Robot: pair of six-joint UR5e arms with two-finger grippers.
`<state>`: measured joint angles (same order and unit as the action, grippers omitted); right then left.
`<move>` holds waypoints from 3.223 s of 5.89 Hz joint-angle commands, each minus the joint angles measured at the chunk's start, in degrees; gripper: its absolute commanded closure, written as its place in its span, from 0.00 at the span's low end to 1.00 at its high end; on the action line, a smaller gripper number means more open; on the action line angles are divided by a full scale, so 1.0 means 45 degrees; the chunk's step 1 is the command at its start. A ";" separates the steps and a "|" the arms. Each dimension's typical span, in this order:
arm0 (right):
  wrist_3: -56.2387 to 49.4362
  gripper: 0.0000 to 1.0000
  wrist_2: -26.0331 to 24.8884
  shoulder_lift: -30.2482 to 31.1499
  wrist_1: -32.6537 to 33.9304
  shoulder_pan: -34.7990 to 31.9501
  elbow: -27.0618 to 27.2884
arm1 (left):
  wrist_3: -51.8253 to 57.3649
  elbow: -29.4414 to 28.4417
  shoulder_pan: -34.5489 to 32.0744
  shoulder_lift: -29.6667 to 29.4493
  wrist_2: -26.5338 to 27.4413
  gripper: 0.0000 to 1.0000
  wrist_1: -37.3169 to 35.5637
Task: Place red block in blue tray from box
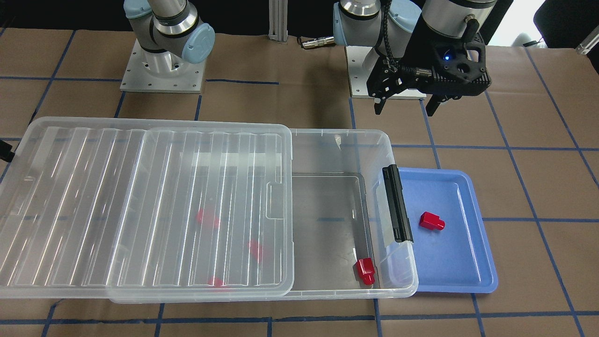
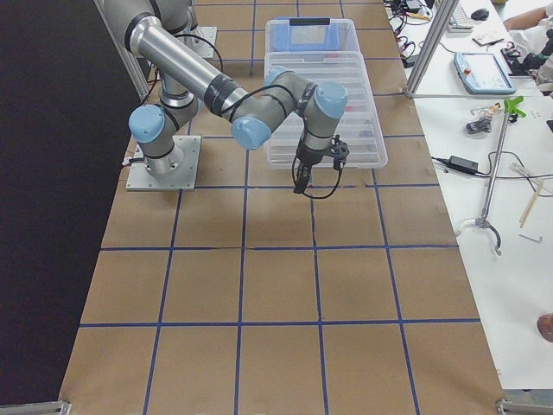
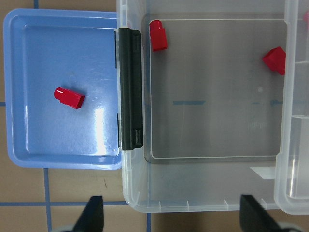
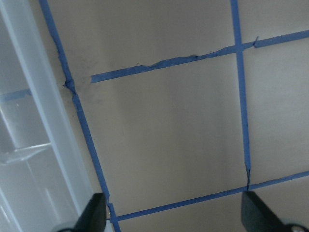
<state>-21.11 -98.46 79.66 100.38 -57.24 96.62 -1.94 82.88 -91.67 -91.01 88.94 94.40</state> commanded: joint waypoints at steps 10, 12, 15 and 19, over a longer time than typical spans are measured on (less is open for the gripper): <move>0.2190 0.00 0.1877 0.0168 0.0056 -0.2652 0.0697 | 0.0001 0.0001 -0.0001 0.0009 0.0000 0.01 0.0019; 0.2908 0.00 0.2075 0.0168 0.0056 -0.3525 0.0697 | 0.0001 0.0001 -0.0001 0.0029 0.0000 0.01 0.0019; 0.3558 0.00 0.2193 0.0168 0.0056 -0.4312 0.0601 | 0.0001 0.0001 -0.0001 0.0048 0.0000 0.01 0.0058; 0.3577 0.00 0.2094 0.0891 -0.4494 -0.4332 -0.4050 | 0.0001 0.0020 -0.0001 0.0068 0.0000 0.01 0.0078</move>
<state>-5.13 -89.31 83.30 88.31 -76.67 85.50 -1.93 82.97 -91.67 -90.71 88.95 94.80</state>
